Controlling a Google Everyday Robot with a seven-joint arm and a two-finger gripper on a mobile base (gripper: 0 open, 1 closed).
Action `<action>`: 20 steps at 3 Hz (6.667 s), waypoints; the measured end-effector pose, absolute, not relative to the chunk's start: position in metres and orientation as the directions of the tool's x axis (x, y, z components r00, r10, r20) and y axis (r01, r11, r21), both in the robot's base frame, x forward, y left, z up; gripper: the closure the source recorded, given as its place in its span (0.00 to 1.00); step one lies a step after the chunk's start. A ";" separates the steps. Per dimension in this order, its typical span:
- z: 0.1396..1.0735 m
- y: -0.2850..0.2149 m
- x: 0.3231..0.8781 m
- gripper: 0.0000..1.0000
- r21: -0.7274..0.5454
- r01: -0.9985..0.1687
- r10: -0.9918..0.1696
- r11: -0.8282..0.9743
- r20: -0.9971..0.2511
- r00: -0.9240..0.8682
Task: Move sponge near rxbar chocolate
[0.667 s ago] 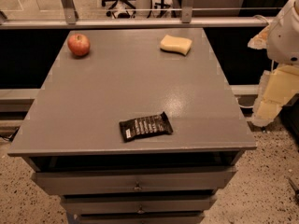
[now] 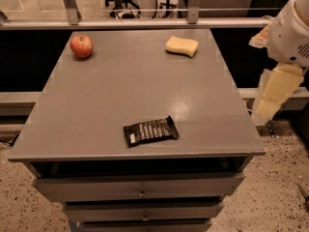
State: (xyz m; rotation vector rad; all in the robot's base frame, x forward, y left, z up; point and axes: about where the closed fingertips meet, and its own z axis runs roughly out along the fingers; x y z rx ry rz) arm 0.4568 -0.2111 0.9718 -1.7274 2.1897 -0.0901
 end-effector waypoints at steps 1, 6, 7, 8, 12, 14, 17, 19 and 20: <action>0.963 -0.199 0.507 0.00 -0.293 -0.922 -0.941 0.254 -0.294 -0.167; 0.884 -0.163 0.795 0.00 -0.172 -0.809 -0.622 0.562 -0.733 -0.276; 0.877 -0.154 0.814 0.00 -0.157 -0.788 -0.603 0.596 -0.736 -0.309; 0.866 -0.142 0.827 0.00 -0.138 -0.772 -0.599 0.620 -0.719 -0.352; 0.863 -0.131 0.819 0.99 -0.085 -0.784 -0.613 0.615 -0.677 -0.407; 0.905 -0.138 0.709 1.00 -0.124 -0.924 -0.767 0.361 -0.603 -0.219; 0.905 -0.122 0.559 1.00 -0.207 -0.970 -0.889 0.128 -0.458 -0.019; 0.880 -0.110 0.513 0.84 -0.237 -0.971 -0.912 0.042 -0.406 0.060; 0.871 -0.111 0.503 0.61 -0.259 -0.966 -0.916 0.019 -0.391 0.087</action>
Offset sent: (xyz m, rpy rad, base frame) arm 0.2250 0.0378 -0.0282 0.2942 -0.2031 0.0007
